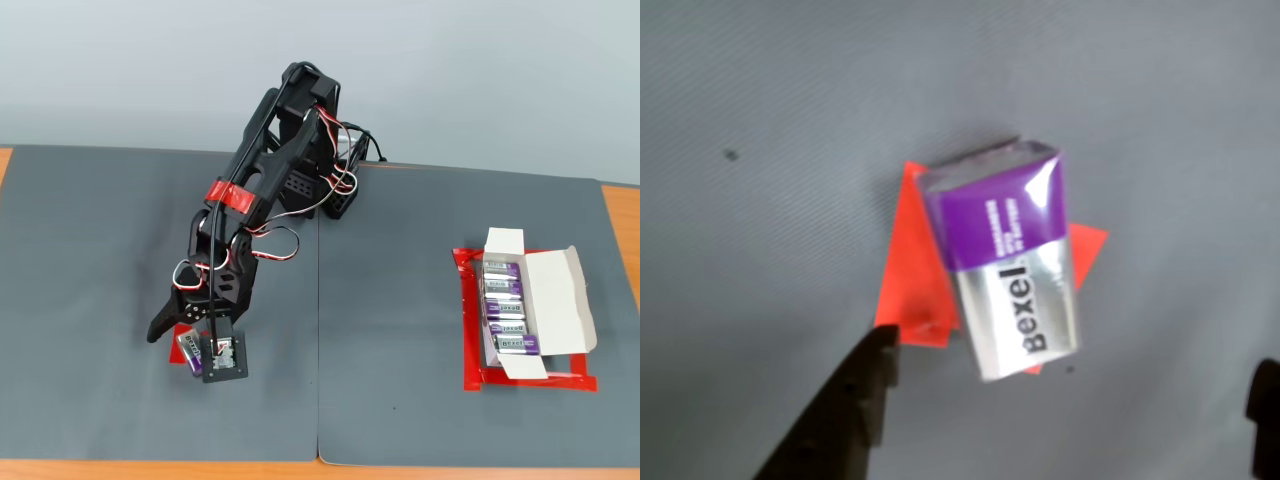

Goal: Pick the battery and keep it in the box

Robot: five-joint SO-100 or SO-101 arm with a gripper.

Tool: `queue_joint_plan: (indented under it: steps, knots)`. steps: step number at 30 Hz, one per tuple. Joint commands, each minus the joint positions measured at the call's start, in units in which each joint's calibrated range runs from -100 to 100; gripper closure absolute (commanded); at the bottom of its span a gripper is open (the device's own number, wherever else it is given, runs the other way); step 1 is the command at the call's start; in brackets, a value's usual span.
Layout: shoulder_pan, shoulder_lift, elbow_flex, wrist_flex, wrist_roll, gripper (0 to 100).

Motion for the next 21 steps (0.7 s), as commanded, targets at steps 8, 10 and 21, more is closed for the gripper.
queue_joint_plan:
  steps: [8,10,21]
  knots:
    - [-0.4,-0.5,-2.1,-3.8,0.1,61]
    - [-0.4,-0.5,-2.0,-4.2,0.2,61]
    - [-1.2,1.0,-1.9,-3.5,2.1,61]
